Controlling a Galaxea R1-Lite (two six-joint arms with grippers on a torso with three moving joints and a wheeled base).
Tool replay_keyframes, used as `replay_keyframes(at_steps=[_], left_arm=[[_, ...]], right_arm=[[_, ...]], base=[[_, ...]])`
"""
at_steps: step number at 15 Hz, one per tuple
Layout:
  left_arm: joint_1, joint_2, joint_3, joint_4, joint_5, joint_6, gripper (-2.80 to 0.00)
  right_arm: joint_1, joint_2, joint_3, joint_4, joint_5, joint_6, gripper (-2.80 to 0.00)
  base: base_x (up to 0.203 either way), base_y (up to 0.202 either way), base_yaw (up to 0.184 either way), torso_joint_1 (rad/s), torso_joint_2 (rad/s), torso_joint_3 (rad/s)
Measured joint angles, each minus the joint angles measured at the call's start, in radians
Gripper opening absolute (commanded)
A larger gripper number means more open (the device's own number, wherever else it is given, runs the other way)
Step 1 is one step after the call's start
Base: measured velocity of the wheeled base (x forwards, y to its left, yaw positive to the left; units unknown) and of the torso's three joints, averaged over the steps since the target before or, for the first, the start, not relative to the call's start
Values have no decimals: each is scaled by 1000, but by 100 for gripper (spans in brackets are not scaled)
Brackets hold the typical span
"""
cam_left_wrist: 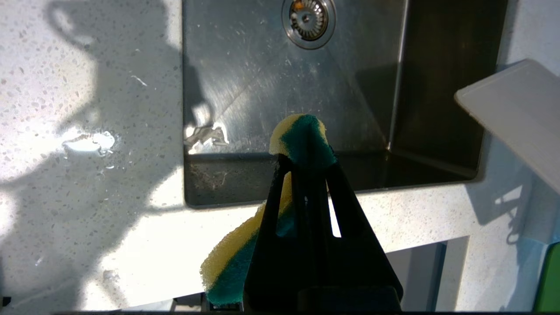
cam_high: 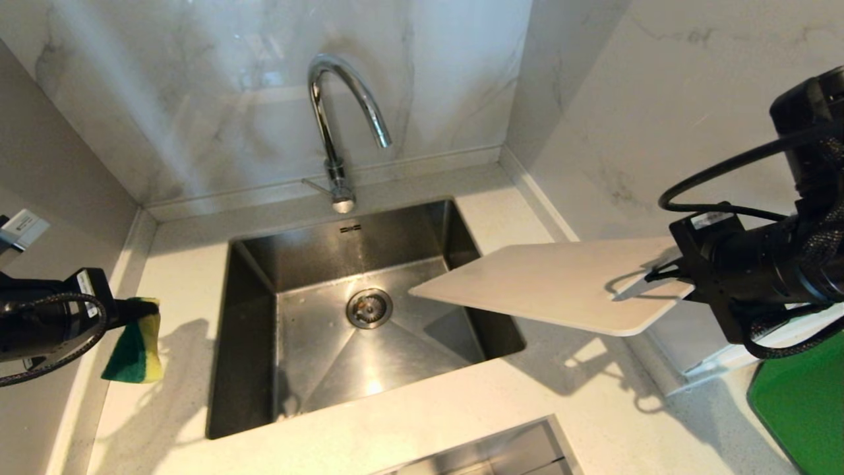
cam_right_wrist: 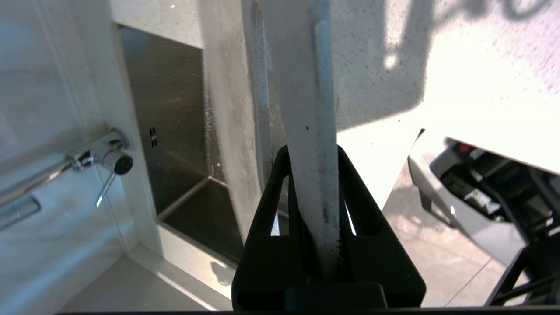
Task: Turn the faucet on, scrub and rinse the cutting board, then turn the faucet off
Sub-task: Put down the cutting board
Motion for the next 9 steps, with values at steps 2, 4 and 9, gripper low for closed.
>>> replay_keyframes(at_steps=[2,4,9], left_arm=[[0,1,7,0,0,-1,-280],[0,1,10,-1,0,-1,-280],[0,6,14,-5,-2,-3,-280]], right_arm=[[0,22,-23,12,6,10,-280],[0,34,-49,15,47,44,-280],[59,75,-116,31,76,90,-280]], base=[[0,0,0,0,0,0],[0,0,0,0,0,0],[0,0,0,0,0,0]])
